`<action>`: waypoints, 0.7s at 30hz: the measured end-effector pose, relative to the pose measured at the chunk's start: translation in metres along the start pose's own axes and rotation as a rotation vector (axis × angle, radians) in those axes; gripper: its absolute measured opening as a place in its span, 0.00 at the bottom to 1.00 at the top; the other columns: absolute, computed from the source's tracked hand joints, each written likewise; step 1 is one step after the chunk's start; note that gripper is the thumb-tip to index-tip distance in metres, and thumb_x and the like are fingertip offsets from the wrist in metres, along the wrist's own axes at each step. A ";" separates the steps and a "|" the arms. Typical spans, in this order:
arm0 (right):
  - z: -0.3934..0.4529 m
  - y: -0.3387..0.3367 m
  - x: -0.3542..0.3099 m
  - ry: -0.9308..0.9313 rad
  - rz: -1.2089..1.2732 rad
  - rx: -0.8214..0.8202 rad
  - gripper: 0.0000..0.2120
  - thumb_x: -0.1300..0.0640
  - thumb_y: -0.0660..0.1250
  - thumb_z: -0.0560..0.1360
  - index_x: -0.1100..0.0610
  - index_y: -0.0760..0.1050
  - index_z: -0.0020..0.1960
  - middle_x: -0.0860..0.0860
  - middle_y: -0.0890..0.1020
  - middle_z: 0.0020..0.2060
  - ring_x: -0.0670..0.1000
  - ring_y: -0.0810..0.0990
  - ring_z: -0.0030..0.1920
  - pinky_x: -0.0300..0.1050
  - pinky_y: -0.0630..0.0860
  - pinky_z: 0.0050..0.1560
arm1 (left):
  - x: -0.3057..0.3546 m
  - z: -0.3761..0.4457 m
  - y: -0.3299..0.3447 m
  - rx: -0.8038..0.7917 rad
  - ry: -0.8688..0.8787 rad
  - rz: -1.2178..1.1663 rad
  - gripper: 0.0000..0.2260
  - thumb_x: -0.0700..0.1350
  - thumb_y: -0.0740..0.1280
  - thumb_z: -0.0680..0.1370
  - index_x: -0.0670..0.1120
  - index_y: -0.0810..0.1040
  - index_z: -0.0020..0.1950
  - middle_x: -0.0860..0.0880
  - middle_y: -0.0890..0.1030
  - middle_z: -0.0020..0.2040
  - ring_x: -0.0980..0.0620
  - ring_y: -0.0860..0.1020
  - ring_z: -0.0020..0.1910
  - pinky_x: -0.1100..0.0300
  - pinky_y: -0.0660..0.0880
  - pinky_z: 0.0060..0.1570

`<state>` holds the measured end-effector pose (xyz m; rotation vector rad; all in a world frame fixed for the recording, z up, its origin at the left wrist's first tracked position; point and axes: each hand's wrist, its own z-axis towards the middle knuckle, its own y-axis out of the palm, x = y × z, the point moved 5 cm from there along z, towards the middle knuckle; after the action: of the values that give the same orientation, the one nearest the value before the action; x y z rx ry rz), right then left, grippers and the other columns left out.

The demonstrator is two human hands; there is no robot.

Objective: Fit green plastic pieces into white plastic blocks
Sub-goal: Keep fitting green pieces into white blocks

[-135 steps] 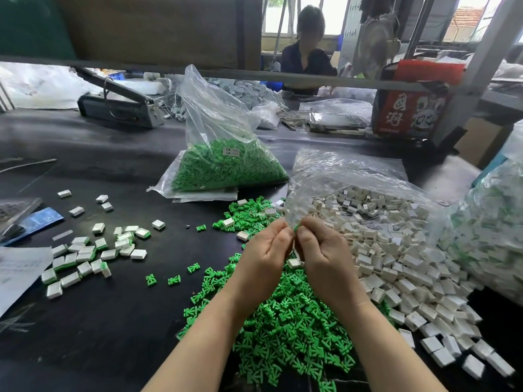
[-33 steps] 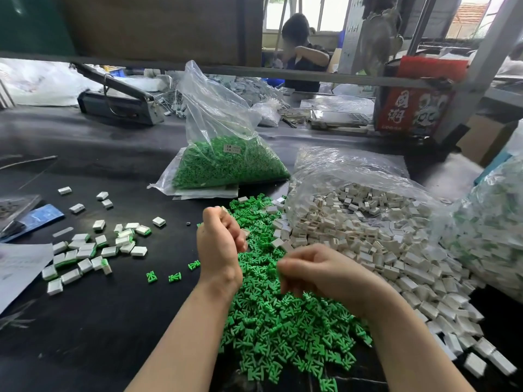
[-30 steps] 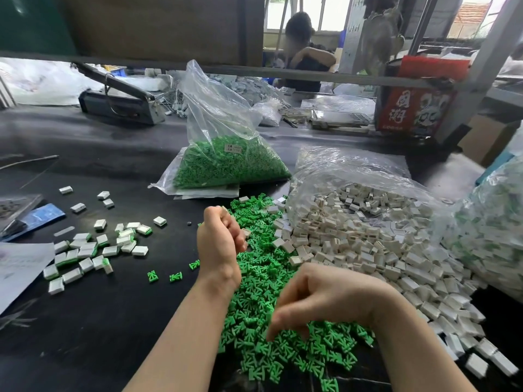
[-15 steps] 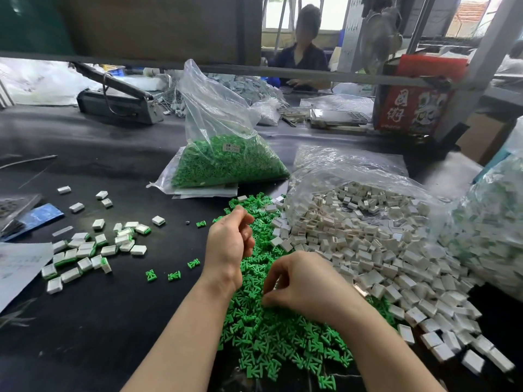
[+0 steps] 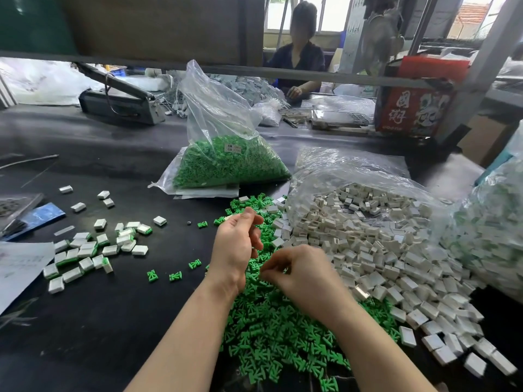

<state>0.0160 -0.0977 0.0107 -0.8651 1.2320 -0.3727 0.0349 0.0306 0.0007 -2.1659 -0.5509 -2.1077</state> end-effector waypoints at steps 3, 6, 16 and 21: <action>0.001 -0.016 0.006 0.055 0.387 0.196 0.03 0.58 0.73 0.74 0.51 0.84 0.46 0.47 0.85 0.38 0.40 0.81 0.36 0.34 0.77 0.37 | 0.002 -0.002 0.003 -0.042 0.043 0.043 0.14 0.45 0.56 0.85 0.43 0.74 0.43 0.52 0.71 0.28 0.55 0.69 0.26 0.60 0.64 0.30; -0.001 -0.026 0.011 0.121 0.821 0.290 0.06 0.63 0.71 0.74 0.55 0.85 0.45 0.52 0.86 0.38 0.45 0.81 0.35 0.37 0.76 0.31 | 0.004 -0.005 0.010 -0.116 0.092 0.077 0.14 0.44 0.55 0.85 0.43 0.75 0.43 0.51 0.72 0.29 0.55 0.70 0.27 0.60 0.64 0.29; 0.003 -0.031 0.016 0.139 1.199 0.274 0.07 0.60 0.72 0.70 0.61 0.85 0.46 0.56 0.85 0.37 0.47 0.76 0.32 0.37 0.73 0.28 | 0.009 -0.016 0.024 -0.291 0.243 0.154 0.13 0.43 0.56 0.85 0.42 0.76 0.45 0.49 0.71 0.30 0.54 0.69 0.29 0.66 0.65 0.29; 0.003 -0.032 0.017 0.131 1.180 0.312 0.10 0.57 0.73 0.67 0.63 0.84 0.44 0.56 0.84 0.35 0.46 0.76 0.30 0.37 0.73 0.26 | 0.009 -0.019 0.026 -0.341 0.293 0.188 0.13 0.44 0.56 0.85 0.44 0.74 0.43 0.47 0.71 0.33 0.51 0.69 0.32 0.66 0.66 0.32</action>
<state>0.0307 -0.1284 0.0238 0.2299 1.5374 0.3395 0.0251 0.0023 0.0160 -1.9013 0.0387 -2.4895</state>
